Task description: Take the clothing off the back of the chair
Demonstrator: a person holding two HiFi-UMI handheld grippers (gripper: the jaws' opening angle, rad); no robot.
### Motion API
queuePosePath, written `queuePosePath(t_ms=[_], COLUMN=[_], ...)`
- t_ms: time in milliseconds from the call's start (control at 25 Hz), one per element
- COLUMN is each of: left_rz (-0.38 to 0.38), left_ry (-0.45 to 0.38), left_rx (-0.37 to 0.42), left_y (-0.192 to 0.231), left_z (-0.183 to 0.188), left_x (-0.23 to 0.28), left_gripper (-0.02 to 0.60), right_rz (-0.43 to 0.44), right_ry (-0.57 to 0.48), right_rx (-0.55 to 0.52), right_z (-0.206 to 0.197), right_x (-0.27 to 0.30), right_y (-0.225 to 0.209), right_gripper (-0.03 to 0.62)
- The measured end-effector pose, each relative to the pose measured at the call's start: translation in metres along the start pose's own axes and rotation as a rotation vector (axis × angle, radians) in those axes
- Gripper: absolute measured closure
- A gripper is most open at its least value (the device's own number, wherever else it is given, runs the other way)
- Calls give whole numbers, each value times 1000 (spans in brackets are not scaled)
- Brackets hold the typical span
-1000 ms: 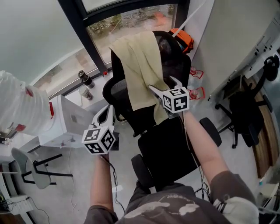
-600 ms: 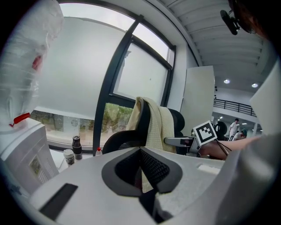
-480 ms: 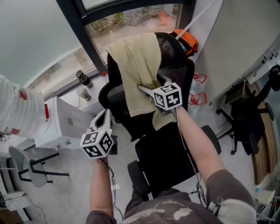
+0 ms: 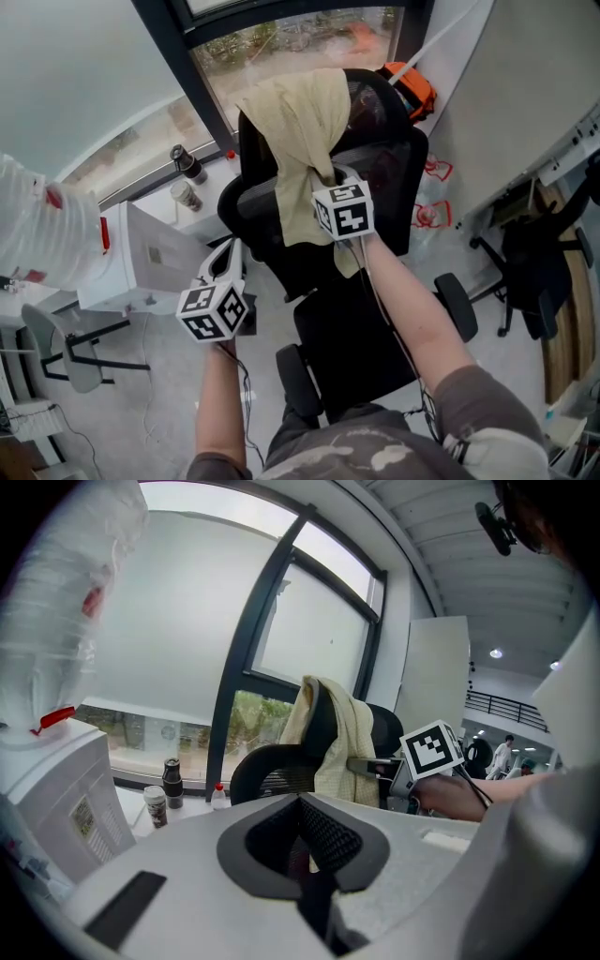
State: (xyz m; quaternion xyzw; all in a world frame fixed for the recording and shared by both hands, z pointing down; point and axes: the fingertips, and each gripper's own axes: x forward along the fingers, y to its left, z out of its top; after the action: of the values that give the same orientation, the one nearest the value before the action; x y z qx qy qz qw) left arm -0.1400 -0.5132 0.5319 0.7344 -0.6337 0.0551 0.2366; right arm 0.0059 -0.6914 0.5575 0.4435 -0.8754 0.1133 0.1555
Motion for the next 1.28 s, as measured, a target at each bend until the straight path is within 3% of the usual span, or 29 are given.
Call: queuePosePath(t_ms=[160,360,840,1280], left_rz=[6,-2,-38,-60], left_ry=[-3,-18,-111,-168], left_rx=[-9,-6,23,65], left_y=[3,1,-15,-21], left_z=[2,11,68,111], left_x=[-3,-10,-33,-52], left_gripper=[583,581,581,581], right_rz=[31,82,101,65], right_ry=[27,-39,-244,-422], right_rx=[-30,-31,-168,-180], right_z=[4,27,162,262], right_x=[-8,-33,-91,-129], right_y=[9,17,38,39], right_gripper=[560,565,565,568])
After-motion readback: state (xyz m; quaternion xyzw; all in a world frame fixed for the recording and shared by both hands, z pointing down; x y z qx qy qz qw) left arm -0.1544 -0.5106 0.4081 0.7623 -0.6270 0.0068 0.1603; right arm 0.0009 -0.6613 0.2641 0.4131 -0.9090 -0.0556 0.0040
